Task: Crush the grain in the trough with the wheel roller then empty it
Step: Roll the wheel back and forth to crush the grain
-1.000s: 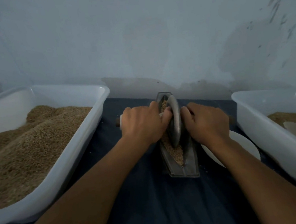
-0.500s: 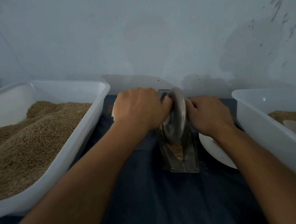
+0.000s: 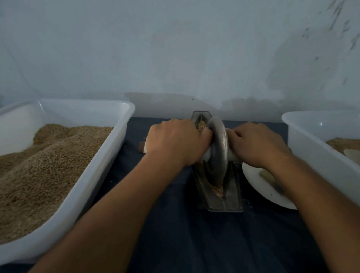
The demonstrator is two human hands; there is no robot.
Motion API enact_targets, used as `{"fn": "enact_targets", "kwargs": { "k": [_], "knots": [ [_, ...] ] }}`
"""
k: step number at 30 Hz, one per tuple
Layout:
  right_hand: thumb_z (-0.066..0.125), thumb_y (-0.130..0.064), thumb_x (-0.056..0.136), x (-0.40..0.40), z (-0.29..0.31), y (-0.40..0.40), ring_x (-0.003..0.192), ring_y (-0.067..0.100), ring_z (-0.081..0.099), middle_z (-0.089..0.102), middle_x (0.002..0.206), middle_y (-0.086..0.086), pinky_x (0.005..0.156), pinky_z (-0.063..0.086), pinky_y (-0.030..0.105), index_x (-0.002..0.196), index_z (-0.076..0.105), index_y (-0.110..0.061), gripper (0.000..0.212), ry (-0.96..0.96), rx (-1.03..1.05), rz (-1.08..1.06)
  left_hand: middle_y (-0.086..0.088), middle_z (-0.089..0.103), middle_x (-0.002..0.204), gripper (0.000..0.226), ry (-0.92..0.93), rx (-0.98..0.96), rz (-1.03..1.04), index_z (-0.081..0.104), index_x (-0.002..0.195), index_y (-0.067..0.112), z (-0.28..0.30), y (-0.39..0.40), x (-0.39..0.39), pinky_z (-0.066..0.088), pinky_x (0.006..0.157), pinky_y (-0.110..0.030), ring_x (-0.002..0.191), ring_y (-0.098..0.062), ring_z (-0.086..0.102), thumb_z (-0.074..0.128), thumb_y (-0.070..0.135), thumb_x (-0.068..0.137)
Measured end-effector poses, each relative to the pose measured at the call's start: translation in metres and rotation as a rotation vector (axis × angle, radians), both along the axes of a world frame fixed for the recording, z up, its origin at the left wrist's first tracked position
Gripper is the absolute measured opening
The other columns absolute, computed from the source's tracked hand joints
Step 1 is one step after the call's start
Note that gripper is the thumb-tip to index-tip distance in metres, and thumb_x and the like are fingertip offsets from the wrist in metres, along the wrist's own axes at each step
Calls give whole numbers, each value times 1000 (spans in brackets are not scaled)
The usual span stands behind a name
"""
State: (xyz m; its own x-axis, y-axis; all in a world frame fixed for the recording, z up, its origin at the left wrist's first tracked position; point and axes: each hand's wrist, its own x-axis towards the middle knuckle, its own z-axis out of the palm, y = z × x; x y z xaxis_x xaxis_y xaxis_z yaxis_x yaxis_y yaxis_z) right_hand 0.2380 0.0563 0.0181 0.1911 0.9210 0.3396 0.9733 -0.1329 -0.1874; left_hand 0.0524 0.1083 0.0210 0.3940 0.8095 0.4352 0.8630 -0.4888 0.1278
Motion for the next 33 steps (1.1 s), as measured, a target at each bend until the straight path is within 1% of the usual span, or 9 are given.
{"fn": "enact_targets", "kwargs": {
  "k": [5,11,14,15,19,23,25,29,33],
  "knots": [
    [23,-63,95,0,18,-10,44,14,64,68,55,-1,63,53,34,68,65,-20,66,101,-230,53,3,53,61,62,7,-27,-34,53,60,21,7,-3,-2,24,50,-29,57,-16,49,25,69,88],
    [20,-53,103,-3,23,-15,45,13,64,72,63,8,62,47,28,83,68,-12,67,110,-369,130,4,50,63,61,67,-103,-30,50,61,21,5,-3,0,23,53,-31,58,-14,45,22,69,86],
    [19,-56,101,-3,19,-12,47,13,65,72,65,4,69,52,32,85,68,-17,65,111,-327,116,3,50,66,65,105,-101,-6,52,65,22,1,-2,1,26,58,-35,59,-15,43,14,71,88],
    [19,-58,99,-4,16,-10,49,14,66,71,68,2,68,51,33,83,66,-21,62,95,-285,99,3,50,67,67,117,-97,2,53,68,23,-1,-2,2,27,58,-35,60,-15,43,11,71,88],
    [15,-59,94,0,1,2,69,14,55,62,80,-4,57,36,30,79,57,-28,55,-56,-134,15,2,50,69,63,96,-64,22,51,72,25,-7,0,4,25,55,-33,59,-16,41,11,68,92],
    [4,-66,76,5,-7,10,67,12,50,58,76,-7,54,30,30,76,51,-27,61,-39,-76,-5,2,47,67,54,30,-21,13,44,70,26,-10,4,9,22,50,-31,56,-17,40,15,65,92],
    [6,-66,78,6,-10,13,65,10,48,56,74,-7,53,28,29,76,51,-26,61,-52,-25,-15,3,45,68,49,-1,-40,20,41,77,26,-11,9,9,26,54,-34,56,-17,38,16,65,91],
    [15,-63,87,6,-9,27,61,14,48,55,69,-6,52,28,29,74,50,-24,54,-99,33,-30,-3,62,88,48,-21,-90,43,44,98,26,-14,24,9,35,64,-41,69,-26,48,18,66,90],
    [15,-63,82,13,-8,41,63,16,51,57,70,-3,53,31,31,75,51,-23,55,-62,-12,-26,-6,62,98,50,-10,-97,48,45,102,26,-13,34,14,34,65,-41,75,-29,49,18,67,89]
  ]
}}
